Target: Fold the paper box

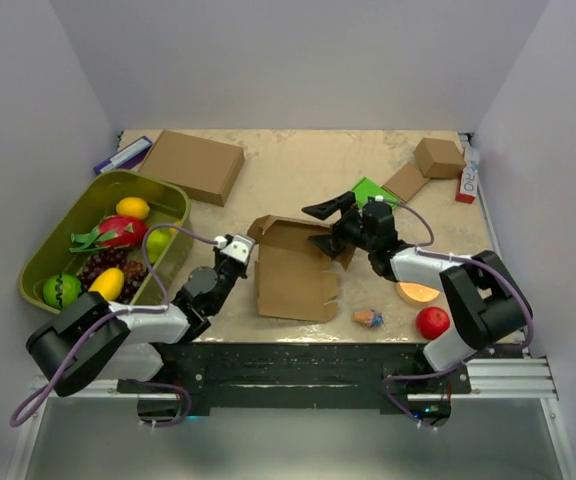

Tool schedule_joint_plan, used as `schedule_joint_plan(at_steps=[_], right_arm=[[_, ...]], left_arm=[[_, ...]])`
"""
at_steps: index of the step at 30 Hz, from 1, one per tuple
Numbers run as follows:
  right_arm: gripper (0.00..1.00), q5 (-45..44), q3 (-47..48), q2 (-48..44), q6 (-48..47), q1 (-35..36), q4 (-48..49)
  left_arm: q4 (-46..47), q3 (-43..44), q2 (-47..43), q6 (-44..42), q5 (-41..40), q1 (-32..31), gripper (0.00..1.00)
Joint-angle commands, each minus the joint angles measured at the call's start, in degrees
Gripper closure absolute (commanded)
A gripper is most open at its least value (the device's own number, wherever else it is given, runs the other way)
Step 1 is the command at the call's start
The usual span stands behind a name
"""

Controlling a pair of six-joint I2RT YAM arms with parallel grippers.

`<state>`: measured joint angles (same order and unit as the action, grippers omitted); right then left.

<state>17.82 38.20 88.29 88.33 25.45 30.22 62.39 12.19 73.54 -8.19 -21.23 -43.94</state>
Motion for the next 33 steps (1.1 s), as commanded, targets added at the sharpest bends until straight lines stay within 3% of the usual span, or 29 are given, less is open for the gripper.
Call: schedule_joint_plan(at_steps=[1,6,8,12,13,18,21,22,24,25,26,28,33], right_arm=[[0.04,-2.70,0.21,2.93,4.47,0.12,5.63],[0.16,-3.59,-0.31,5.40,5.80,0.12,8.54],[0.28,-3.93,-0.23,5.84,5.71,0.12,8.72],[0.43,-5.17,-0.40,5.40,4.48,0.21,8.10],[0.52,-5.43,-0.66,5.05,3.96,0.21,7.84],[0.77,-6.49,-1.63,5.40,3.42,0.30,8.01],[0.87,-6.40,-2.51,6.63,3.34,0.21,9.68],[0.90,-6.49,-2.95,6.89,3.07,0.30,10.73],[0.97,-6.49,-3.21,7.86,2.90,0.30,11.26],[0.98,-6.40,-3.56,8.04,2.55,0.30,12.40],[1.00,-6.31,-3.65,8.30,2.46,0.30,12.84],[1.00,-6.22,-4.00,8.65,1.93,0.21,13.90],[1.00,-6.57,-4.53,8.65,1.23,0.21,14.34]], left_arm=[[7.31,-0.93,-0.77,-2.45,-2.23,-1.76,1.00],[8.54,-1.55,-0.33,-2.63,-1.71,-2.81,1.00],[8.45,-1.55,0.11,-2.54,-1.44,-2.90,1.00],[7.05,-0.85,0.55,-1.49,-1.00,-2.99,1.00],[6.09,0.11,0.73,-1.22,-0.92,-2.99,1.00],[-0.42,3.28,2.31,2.38,1.37,-2.99,0.99],[-1.65,3.37,1.88,4.84,3.65,-2.99,0.79],[-2.35,3.46,1.52,5.63,4.53,-2.90,0.64],[-4.64,3.63,0.30,7.74,7.95,-2.73,0.49],[-5.52,3.64,-0.14,7.75,9.35,-2.12,0.35],[-7.35,3.72,-0.67,11.14,12.68,-1.76,0.30],[-9.38,4.07,-2.52,13.36,15.77,-0.01,0.21],[-18.00,5.40,-7.61,18.55,16.49,-0.78,0.21]])
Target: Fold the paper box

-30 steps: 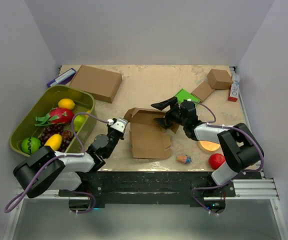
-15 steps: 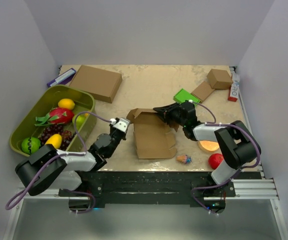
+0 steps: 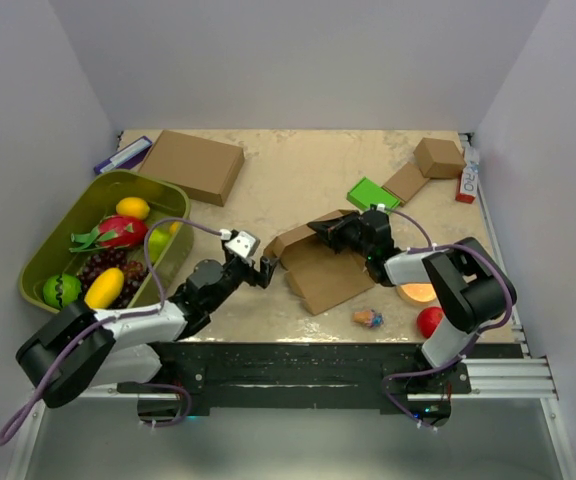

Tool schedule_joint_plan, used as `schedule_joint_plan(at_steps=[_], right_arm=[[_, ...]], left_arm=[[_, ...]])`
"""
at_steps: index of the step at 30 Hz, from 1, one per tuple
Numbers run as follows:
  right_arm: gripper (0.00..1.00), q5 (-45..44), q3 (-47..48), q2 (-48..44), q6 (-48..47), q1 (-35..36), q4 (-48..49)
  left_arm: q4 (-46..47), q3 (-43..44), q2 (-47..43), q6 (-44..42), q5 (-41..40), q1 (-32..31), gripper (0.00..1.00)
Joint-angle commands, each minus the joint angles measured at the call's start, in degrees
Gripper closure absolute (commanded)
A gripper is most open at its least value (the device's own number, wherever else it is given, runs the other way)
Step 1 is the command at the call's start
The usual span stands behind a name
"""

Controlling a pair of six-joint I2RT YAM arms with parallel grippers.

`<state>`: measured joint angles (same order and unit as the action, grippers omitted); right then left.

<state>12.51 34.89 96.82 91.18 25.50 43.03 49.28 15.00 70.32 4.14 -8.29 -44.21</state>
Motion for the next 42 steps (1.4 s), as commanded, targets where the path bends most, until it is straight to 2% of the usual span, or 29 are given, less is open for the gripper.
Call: schedule_joint_plan(at_steps=[1,5,6,9,13,18,22,29,36,38,42], right_arm=[[1.00,-1.35,-1.23,0.04,-1.79,0.25,1.10],[1.00,-1.26,-0.97,0.30,-1.79,0.17,1.10],[1.00,-1.18,-0.97,0.39,-1.70,0.17,1.27],[1.00,-1.00,-0.88,0.22,-1.79,0.08,1.54],[1.00,-1.00,-1.23,-0.22,-1.88,0.17,1.45],[1.00,-1.00,-1.50,-1.19,-1.79,0.17,1.45],[1.00,-1.00,-1.32,-1.72,-2.06,0.17,0.66],[1.00,-1.09,-0.97,-1.54,-2.23,0.17,0.39],[1.00,-1.09,-0.44,-1.28,-2.49,0.17,-0.22],[1.00,-1.00,-0.44,-1.10,-2.58,0.17,-0.31],[1.00,-0.91,-0.53,-1.54,-2.32,0.17,-0.75]], left_arm=[[-5.24,2.57,-5.10,6.58,3.03,-1.57,0.21],[-9.37,5.82,-5.55,9.21,-1.02,-7.81,0.23],[-9.37,7.13,-4.24,10.09,-0.93,-9.30,0.26],[-7.97,8.37,-0.04,12.73,0.82,-9.85,0.35],[-6.74,11.09,7.00,13.00,3.55,-9.93,0.43],[-7.44,14.26,15.26,11.15,2.67,-9.93,0.55],[-9.28,13.74,17.21,11.59,0.39,-9.93,0.65],[-7.97,7.68,16.51,14.31,0.12,-10.46,0.69],[-7.79,6.70,19.14,15.63,0.47,-11.60,0.74],[-8.93,7.49,20.37,16.25,0.12,-12.13,0.78],[-13.14,8.20,22.13,19.14,-4.35,-14.06,0.83]])
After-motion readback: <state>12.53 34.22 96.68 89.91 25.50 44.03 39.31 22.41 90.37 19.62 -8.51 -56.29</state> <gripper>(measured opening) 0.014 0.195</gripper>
